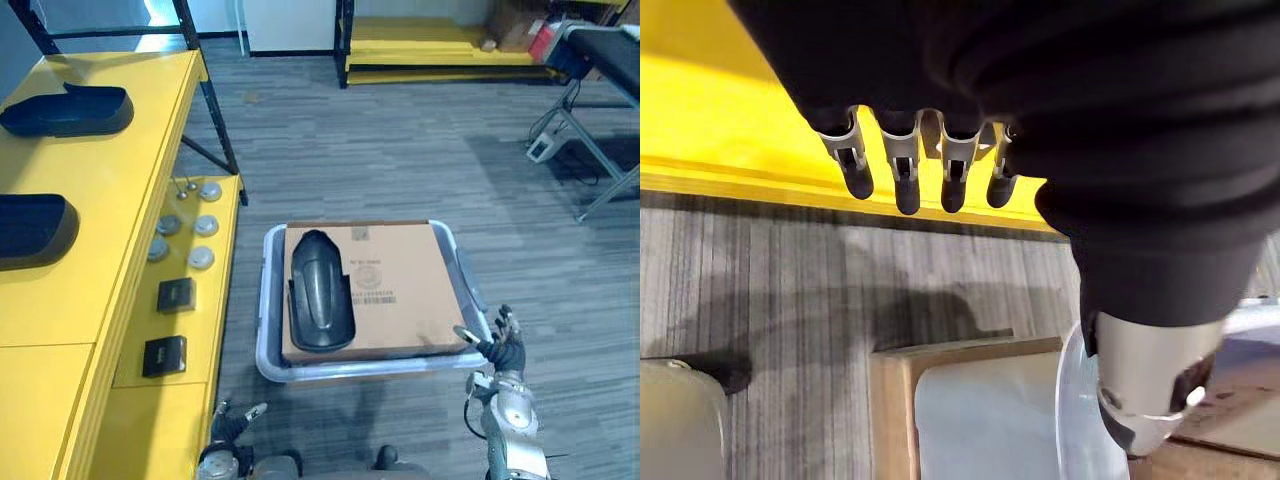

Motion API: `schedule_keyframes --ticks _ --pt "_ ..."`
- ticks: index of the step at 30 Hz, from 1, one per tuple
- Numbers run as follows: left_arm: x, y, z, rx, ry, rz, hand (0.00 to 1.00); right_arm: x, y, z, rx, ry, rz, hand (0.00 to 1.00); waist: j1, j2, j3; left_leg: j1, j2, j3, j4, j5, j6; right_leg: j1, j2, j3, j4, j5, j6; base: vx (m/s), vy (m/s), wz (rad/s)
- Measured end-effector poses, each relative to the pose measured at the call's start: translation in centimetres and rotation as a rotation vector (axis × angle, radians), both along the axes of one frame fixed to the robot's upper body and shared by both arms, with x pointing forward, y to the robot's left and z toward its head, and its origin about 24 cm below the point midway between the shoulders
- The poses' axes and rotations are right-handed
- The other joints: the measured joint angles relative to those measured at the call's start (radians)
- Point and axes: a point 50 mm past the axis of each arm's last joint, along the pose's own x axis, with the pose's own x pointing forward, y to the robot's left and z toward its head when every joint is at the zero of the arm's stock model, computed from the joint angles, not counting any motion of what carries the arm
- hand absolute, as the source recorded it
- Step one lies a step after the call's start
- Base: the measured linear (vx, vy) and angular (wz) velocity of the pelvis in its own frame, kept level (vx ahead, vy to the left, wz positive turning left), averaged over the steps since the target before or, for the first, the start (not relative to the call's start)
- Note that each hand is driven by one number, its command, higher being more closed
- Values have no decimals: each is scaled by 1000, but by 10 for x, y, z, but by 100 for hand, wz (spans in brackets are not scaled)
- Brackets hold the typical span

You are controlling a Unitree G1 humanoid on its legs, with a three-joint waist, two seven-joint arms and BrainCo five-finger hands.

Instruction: Walk over and take plastic housings, then place them on the shelf

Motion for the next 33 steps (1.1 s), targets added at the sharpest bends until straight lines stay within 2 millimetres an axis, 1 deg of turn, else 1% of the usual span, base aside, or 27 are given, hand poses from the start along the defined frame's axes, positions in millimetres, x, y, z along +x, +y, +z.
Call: schedule_keyframes --ticks 1,3,7,8,10,11,15,16,17,19,21,22,24,27,28,30,33 --pt "-1 -1 0 0 3 -6 0 5 8 3 -22 -11 31 0 0 0 0 -2 -2 -4 0 3 3 3 0 -1 -7 9 -3 -23 21 12" --pt "-1 -2 -1 -3 3 -12 0 11 16 6 -64 -17 46 0 0 -1 -1 -10 -10 -21 0 8 8 5 -4 -3 -14 19 -3 -32 22 19" --pt "-1 -4 -1 -1 6 -21 0 25 24 16 -166 -35 63 0 2 -2 0 -30 -27 -49 -2 26 14 2 -19 -21 -15 27 3 -67 20 27" --pt "-2 -4 -1 0 6 -21 0 33 27 18 -201 -36 61 0 6 -3 0 -38 -29 -55 -6 35 14 -4 -20 -30 -15 33 -4 -79 -5 18" --pt "-3 -3 -1 3 4 -19 0 47 30 22 -258 -26 55 0 14 -4 1 -51 -31 -65 -29 57 15 -23 -21 -34 -17 49 -2 -125 -11 16" --pt "-1 -4 0 3 -8 -21 0 52 31 24 -280 -23 49 0 25 -5 1 -64 -32 -76 -39 63 15 -37 -20 -40 -17 52 0 -125 -19 17" --pt "2 -3 2 14 -25 -13 0 68 40 21 -312 25 42 0 39 -11 6 -87 -36 -106 -69 94 16 -52 -20 -64 -33 68 -2 -131 -28 22" --pt "5 -3 3 19 -40 -10 0 72 43 19 -314 40 35 0 57 -15 8 -95 -38 -107 -75 101 16 -62 -21 -66 -33 68 -2 -164 -28 7" --pt "5 -3 4 21 -44 -8 0 75 44 19 -317 43 33 0 59 -17 11 -101 -39 -107 -75 103 15 -68 -21 -67 -33 68 -2 -172 -16 6" --pt "10 -1 7 30 -66 0 0 86 49 19 -337 69 22 0 59 -22 34 -129 -53 -133 -76 121 11 -84 -25 -83 -34 67 0 -160 -13 21" --pt "12 -1 8 36 -75 6 0 89 49 19 -343 84 3 0 63 -21 49 -149 -54 -144 -84 136 9 -103 -26 -86 -34 67 1 -194 -15 27" --pt "21 0 13 40 -110 9 0 98 47 7 -334 178 -30 0 85 -21 88 -181 -52 -162 -85 153 -2 -127 -21 -101 -30 68 1 -217 -2 28" --pt "22 0 14 41 -116 10 0 100 49 8 -333 185 -34 0 88 -20 90 -207 -52 -165 -77 155 -2 -149 -20 -102 -28 70 1 -75 4 11" --pt "29 -1 16 44 -136 6 0 111 46 14 -330 188 -54 0 94 -19 118 -226 -54 -173 -43 152 -1 -148 -20 -107 -24 72 0 33 4 7" --pt "35 -2 18 44 -150 0 0 119 43 18 -329 197 -62 0 95 -18 133 -244 -55 -183 -23 152 -1 -153 -19 -112 -21 73 0 -4 6 26" --pt "48 -6 24 49 -191 -13 0 138 33 35 -333 194 -104 0 111 -18 170 -285 -53 -202 0 150 -4 -178 -16 -123 -11 72 -1 -32 13 27" --pt "52 -8 26 41 -202 -12 0 150 39 50 -325 161 -94 0 111 -17 190 -305 -54 -211 10 146 -2 -188 -18 -133 -9 73 -2 -36 12 12"
